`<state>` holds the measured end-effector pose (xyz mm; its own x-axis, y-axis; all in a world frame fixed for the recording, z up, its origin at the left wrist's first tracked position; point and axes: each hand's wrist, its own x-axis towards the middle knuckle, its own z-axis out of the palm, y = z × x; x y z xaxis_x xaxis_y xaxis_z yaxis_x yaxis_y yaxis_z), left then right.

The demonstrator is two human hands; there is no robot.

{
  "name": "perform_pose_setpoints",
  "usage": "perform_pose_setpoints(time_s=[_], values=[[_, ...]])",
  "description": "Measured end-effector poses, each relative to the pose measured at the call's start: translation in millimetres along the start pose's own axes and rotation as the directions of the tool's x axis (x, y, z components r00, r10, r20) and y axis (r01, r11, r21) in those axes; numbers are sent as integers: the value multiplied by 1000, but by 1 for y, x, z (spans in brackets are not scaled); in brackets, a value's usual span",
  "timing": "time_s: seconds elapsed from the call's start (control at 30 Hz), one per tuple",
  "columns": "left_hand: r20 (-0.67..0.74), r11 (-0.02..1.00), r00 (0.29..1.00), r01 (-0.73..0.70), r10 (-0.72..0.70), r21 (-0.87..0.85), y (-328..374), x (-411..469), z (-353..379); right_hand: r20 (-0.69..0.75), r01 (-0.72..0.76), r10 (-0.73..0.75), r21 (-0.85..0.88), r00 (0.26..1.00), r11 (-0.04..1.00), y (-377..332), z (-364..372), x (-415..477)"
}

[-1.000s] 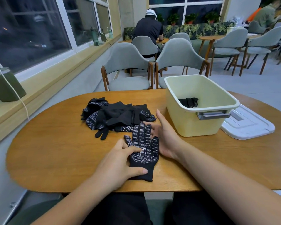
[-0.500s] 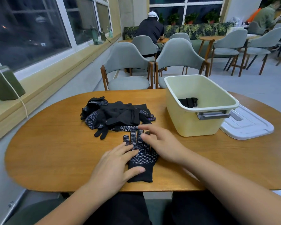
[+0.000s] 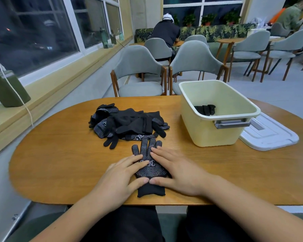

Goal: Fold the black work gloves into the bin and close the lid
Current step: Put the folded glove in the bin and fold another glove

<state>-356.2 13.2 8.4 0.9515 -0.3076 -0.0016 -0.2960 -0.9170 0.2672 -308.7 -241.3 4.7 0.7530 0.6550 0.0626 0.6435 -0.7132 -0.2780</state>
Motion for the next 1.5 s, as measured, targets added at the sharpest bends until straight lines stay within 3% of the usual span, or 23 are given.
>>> perform_pose_setpoints(time_s=[0.27, 0.4, 0.63, 1.0, 1.2, 1.37, 1.5], values=[[-38, 998, 998, -44, 42, -53, -7, 8, -11, 28, -10, 10, -8, 1000, 1000, -3, 0, -2], [-146, 988, 988, -63, 42, -138, -10, 29, -18, -49, -5, 7, 52, 999, 999, -3, 2, -3], [-282, 991, 958, -89, 59, -95, 0, 100, -43, -188, -3, 30, 144, 982, 990, -2, 4, -8], [-242, 997, 970, -17, 36, 81, 8, 200, -56, -202, -33, 70, 180, 977, 983, 0, 4, -8], [-238, 998, 969, 67, -70, -18, 2, 245, -71, -215, -38, 81, 198, 973, 979, 0, 4, -9], [-107, 990, 987, 107, -117, -90, -7, 273, -72, -241, -19, 76, 232, 968, 973, 0, 5, -8], [-7, 991, 992, 123, -123, -48, -12, 288, -67, -248, -14, 74, 236, 966, 972, 0, 3, -9]])
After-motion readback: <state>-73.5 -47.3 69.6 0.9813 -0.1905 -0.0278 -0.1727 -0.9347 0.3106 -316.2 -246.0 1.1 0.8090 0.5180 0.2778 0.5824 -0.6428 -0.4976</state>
